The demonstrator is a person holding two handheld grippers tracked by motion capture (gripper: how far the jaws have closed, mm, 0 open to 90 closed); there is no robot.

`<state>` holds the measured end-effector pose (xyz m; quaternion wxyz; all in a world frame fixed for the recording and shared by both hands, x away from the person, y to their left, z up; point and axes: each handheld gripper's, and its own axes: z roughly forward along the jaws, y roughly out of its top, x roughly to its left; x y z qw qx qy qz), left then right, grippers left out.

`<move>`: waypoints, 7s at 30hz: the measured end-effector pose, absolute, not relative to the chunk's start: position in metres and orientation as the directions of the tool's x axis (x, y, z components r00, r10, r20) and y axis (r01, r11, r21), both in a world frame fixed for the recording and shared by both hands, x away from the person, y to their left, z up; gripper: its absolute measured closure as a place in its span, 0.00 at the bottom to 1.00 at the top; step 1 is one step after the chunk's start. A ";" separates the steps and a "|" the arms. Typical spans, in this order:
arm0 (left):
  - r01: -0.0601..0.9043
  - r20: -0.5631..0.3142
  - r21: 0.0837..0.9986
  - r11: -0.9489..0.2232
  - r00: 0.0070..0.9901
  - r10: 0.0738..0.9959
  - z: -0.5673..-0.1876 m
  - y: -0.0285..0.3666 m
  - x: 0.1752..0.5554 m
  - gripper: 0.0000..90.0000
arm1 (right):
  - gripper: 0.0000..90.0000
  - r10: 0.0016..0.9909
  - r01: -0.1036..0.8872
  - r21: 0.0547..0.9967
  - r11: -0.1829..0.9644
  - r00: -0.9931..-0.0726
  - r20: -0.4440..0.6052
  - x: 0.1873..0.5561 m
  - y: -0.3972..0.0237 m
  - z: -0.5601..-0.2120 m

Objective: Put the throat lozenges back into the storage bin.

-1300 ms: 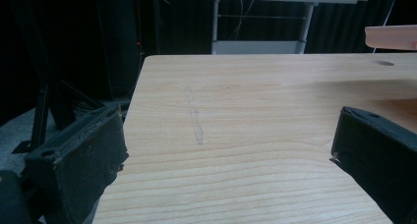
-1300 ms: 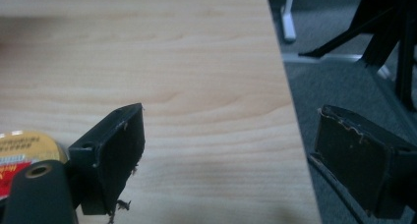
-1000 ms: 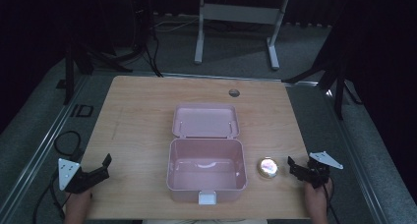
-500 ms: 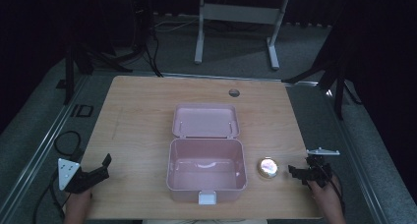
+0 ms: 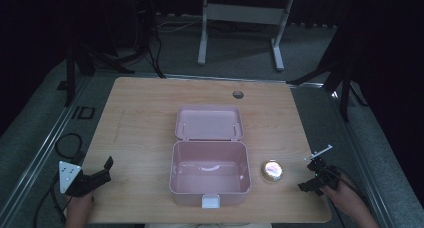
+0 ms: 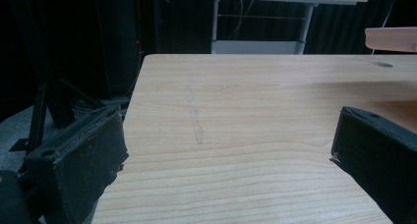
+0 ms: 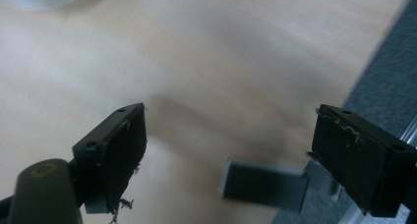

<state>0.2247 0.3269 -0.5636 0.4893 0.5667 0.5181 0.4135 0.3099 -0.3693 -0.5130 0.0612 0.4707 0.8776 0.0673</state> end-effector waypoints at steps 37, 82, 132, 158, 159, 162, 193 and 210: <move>0.179 -0.041 0.984 0.016 0.134 0.990 -0.564 0.328 0.224 0.01 | 0.15 0.368 0.366 -0.105 0.925 -0.930 -0.001 0.343 -0.293 -0.496; 0.178 -0.042 0.984 0.017 0.140 0.989 -0.564 0.328 0.224 0.01 | 0.22 0.264 0.258 -0.097 0.961 -0.963 0.057 0.362 -0.249 -0.467; 0.179 -0.048 0.984 0.023 0.140 0.989 -0.564 0.329 0.224 0.01 | 0.22 0.210 0.209 -0.024 0.978 -0.978 0.019 0.341 -0.147 -0.374; 0.179 -0.048 0.984 0.022 0.143 0.989 -0.564 0.329 0.224 0.01 | 0.22 0.103 0.103 -0.005 0.995 -0.993 0.056 0.334 -0.099 -0.420; 0.179 -0.048 0.984 0.022 0.144 0.988 -0.564 0.329 0.224 0.01 | 0.22 0.098 0.098 -0.003 0.995 -0.994 0.057 0.334 -0.098 -0.423; 0.179 -0.048 0.984 0.022 0.144 0.988 -0.564 0.329 0.224 0.01 | 0.22 0.086 0.086 0.001 0.996 -0.995 0.058 0.333 -0.097 -0.428; 0.181 -0.045 0.983 0.018 0.146 0.988 -0.564 0.328 0.224 0.01 | 0.17 0.082 0.075 -0.065 0.995 -0.989 0.121 0.329 -0.100 -0.454; 0.181 -0.047 0.983 0.020 0.146 0.988 -0.564 0.328 0.224 0.01 | 0.15 0.080 0.088 0.139 0.986 -0.995 0.066 0.331 -0.116 -0.395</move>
